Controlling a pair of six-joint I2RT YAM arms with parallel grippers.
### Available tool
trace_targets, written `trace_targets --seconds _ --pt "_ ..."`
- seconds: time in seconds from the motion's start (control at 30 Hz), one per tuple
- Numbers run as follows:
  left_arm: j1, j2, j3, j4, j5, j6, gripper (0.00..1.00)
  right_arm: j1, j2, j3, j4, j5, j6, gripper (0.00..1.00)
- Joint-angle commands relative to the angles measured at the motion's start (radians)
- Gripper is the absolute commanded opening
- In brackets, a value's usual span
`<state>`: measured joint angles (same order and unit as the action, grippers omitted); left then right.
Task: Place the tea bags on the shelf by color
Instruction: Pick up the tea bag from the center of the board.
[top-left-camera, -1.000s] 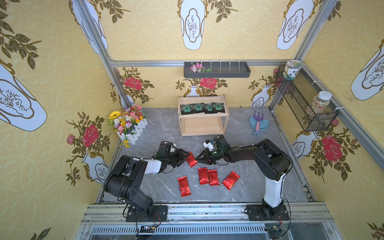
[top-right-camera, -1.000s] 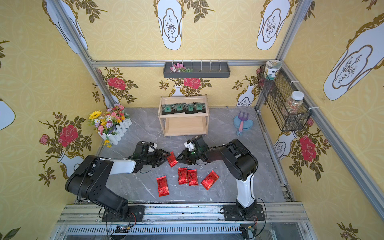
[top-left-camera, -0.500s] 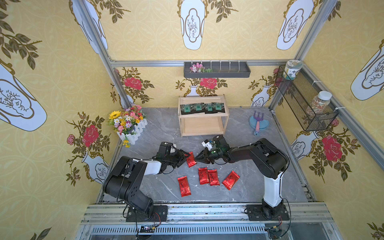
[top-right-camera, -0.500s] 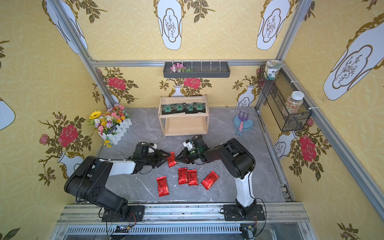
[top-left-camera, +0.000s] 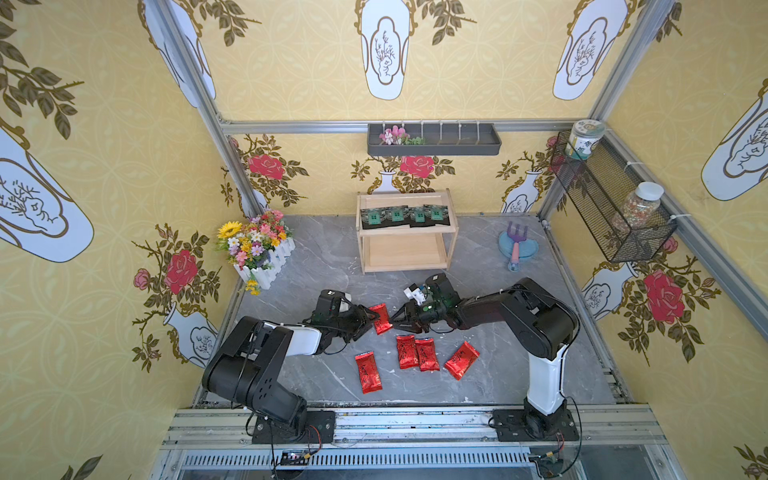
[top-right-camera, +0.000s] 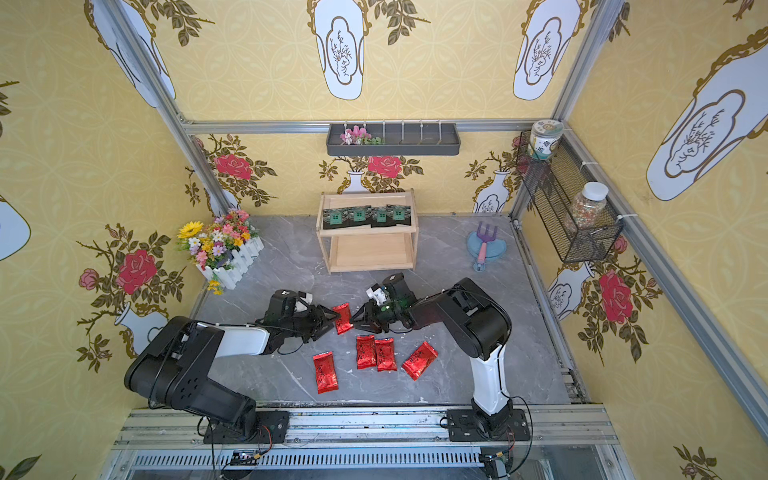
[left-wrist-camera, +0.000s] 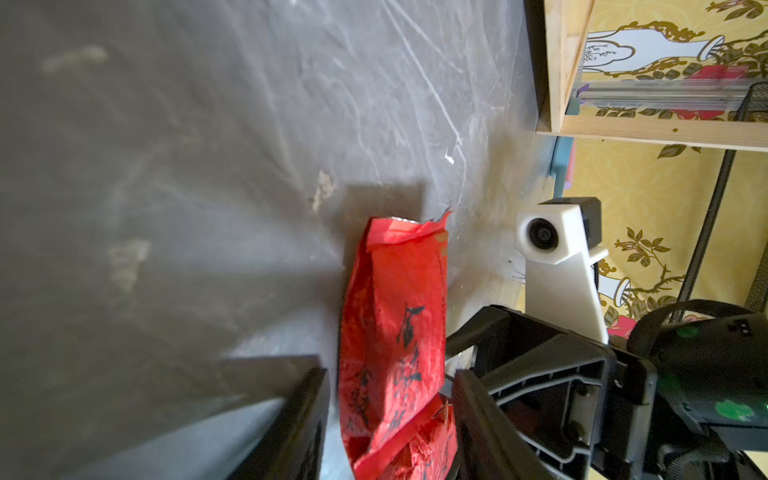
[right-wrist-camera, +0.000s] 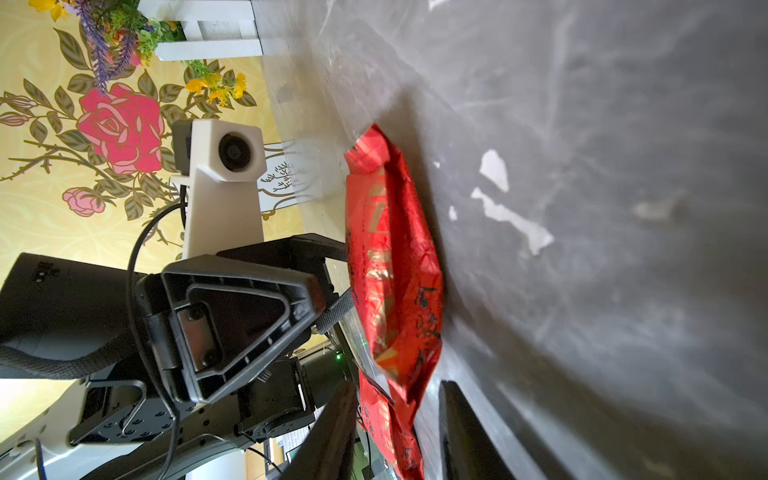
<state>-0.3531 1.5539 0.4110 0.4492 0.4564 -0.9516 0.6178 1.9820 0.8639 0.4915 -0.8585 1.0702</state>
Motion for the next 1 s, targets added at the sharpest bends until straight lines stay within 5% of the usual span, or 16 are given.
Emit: trace_targets --seconds 0.0,0.5,0.97 --pt "-0.010 0.021 0.003 0.032 0.000 -0.007 0.54 0.004 0.018 -0.007 0.095 -0.010 0.041 0.34" --pt "-0.015 0.032 0.011 0.045 0.003 -0.004 0.53 -0.006 0.033 -0.041 0.207 -0.017 0.082 0.11" --pt "0.076 -0.165 0.073 -0.171 -0.057 0.087 0.54 -0.012 -0.026 -0.055 0.227 0.098 0.107 0.00"
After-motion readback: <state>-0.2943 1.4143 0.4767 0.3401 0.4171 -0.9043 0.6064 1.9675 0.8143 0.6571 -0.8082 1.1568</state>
